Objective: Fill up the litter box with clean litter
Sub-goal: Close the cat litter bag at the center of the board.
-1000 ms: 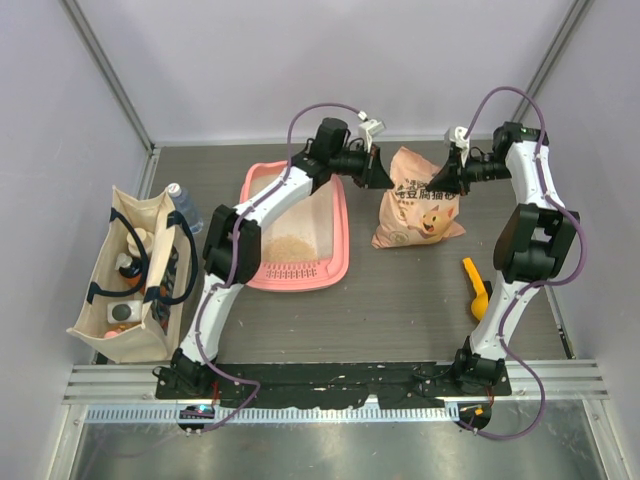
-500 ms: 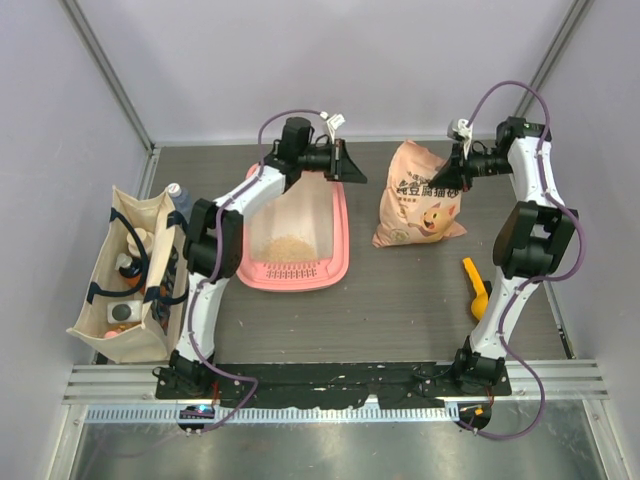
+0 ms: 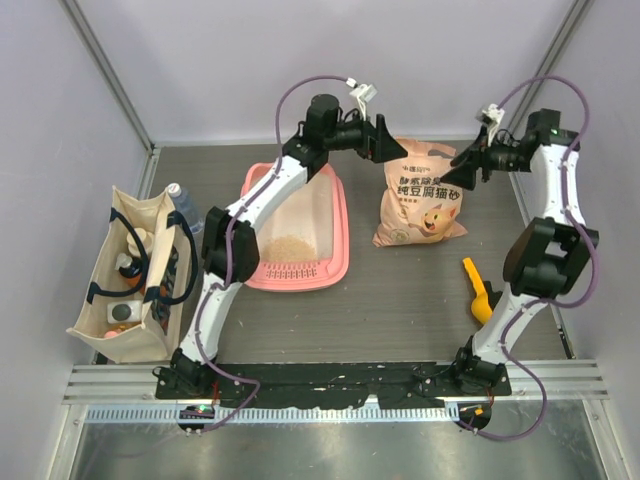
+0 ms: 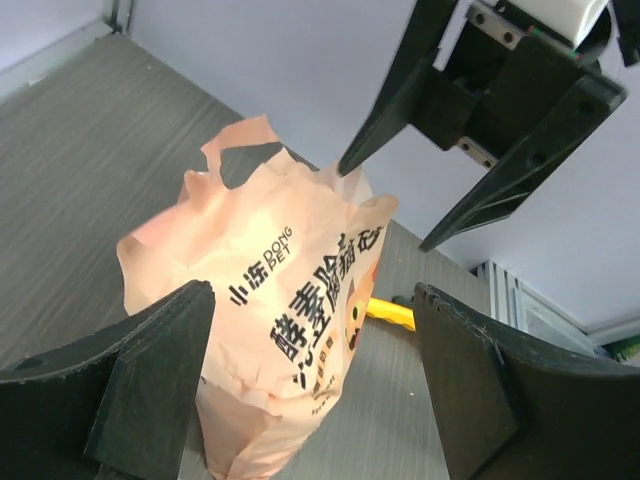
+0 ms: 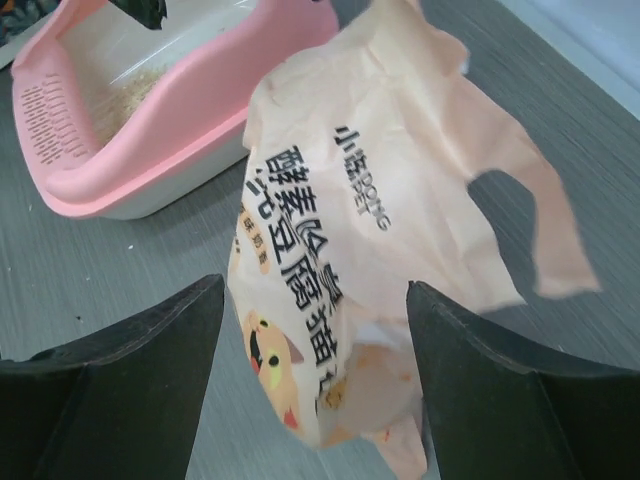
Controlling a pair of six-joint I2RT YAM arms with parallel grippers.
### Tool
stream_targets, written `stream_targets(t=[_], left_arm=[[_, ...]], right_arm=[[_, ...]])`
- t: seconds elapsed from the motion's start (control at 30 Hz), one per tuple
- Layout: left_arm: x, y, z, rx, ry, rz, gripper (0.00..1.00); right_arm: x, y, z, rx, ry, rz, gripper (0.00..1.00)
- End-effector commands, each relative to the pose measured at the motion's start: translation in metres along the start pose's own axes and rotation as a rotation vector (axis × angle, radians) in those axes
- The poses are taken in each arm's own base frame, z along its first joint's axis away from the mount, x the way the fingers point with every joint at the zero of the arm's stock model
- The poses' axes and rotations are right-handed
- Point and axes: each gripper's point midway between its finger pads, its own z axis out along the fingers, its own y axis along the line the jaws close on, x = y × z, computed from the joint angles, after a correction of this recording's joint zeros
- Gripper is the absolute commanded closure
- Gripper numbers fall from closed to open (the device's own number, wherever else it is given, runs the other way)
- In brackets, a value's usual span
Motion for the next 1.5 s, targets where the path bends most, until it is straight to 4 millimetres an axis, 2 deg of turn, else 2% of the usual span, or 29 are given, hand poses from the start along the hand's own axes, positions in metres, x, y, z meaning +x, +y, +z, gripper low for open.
stream_targets(t=[0.0, 0.03, 0.1, 0.17, 0.27, 0.3, 0.33, 0.43, 0.5, 0.57, 0.7, 0.73, 0.87, 1.0, 1.1, 1.2, 1.37, 1.47], left_arm=[[0.021, 0.035, 0.006, -0.085, 0.04, -0.059, 0.15], [0.027, 0.038, 0.008, -0.092, 0.05, -0.074, 0.15], [0.036, 0.05, 0.008, -0.148, 0.059, -0.099, 0.16], [0.037, 0.052, 0.006, -0.169, 0.055, -0.115, 0.18], [0.018, 0.038, 0.0, -0.126, 0.004, -0.094, 0.18], [0.007, 0.025, -0.004, -0.098, -0.014, -0.063, 0.18], [0.005, 0.018, -0.005, -0.077, -0.011, -0.052, 0.18], [-0.002, 0.013, -0.012, -0.1, -0.012, -0.056, 0.15], [0.004, 0.019, -0.014, -0.134, 0.006, -0.076, 0.11], [0.004, 0.013, -0.017, -0.123, 0.005, -0.079, 0.1], [0.017, 0.008, -0.012, -0.078, 0.035, -0.097, 0.1], [0.025, 0.01, -0.007, -0.072, 0.054, -0.104, 0.13], [0.037, 0.015, 0.0, -0.067, 0.078, -0.089, 0.2], [0.047, 0.02, 0.002, -0.079, 0.103, -0.106, 0.28], [0.05, 0.018, 0.003, -0.057, 0.109, -0.114, 0.39], [0.054, 0.016, 0.004, -0.042, 0.118, -0.13, 0.41], [0.052, 0.016, 0.005, -0.036, 0.109, -0.128, 0.42], [0.052, 0.019, 0.007, -0.036, 0.111, -0.119, 0.47]], right_arm=[[-0.047, -0.023, -0.042, 0.191, -0.194, 0.18, 0.2], [-0.047, -0.028, -0.047, 0.225, -0.204, 0.168, 0.2], [-0.031, -0.037, -0.052, 0.263, -0.198, 0.183, 0.19], [-0.014, -0.036, -0.048, 0.252, -0.192, 0.24, 0.19], [-0.007, -0.026, -0.039, 0.176, -0.216, 0.272, 0.19], [-0.007, -0.023, -0.037, 0.16, -0.22, 0.275, 0.19], [-0.007, -0.02, -0.032, 0.138, -0.224, 0.277, 0.19], [-0.002, -0.017, -0.026, 0.108, -0.227, 0.272, 0.19], [0.0, -0.015, -0.023, 0.097, -0.224, 0.266, 0.18], [0.007, -0.015, -0.019, 0.111, -0.199, 0.263, 0.18], [0.02, -0.01, -0.007, 0.103, -0.154, 0.21, 0.19], [0.025, -0.009, -0.002, 0.097, -0.14, 0.215, 0.18], [0.032, -0.004, 0.014, 0.063, -0.105, 0.189, 0.23], [0.031, -0.007, 0.016, 0.059, -0.107, 0.186, 0.23], [0.03, -0.008, 0.018, 0.024, -0.138, 0.218, 0.23], [0.03, -0.008, 0.023, -0.028, -0.172, 0.266, 0.23], [0.025, -0.014, 0.026, -0.07, -0.202, 0.326, 0.28], [0.022, -0.02, 0.027, -0.103, -0.225, 0.381, 0.32]])
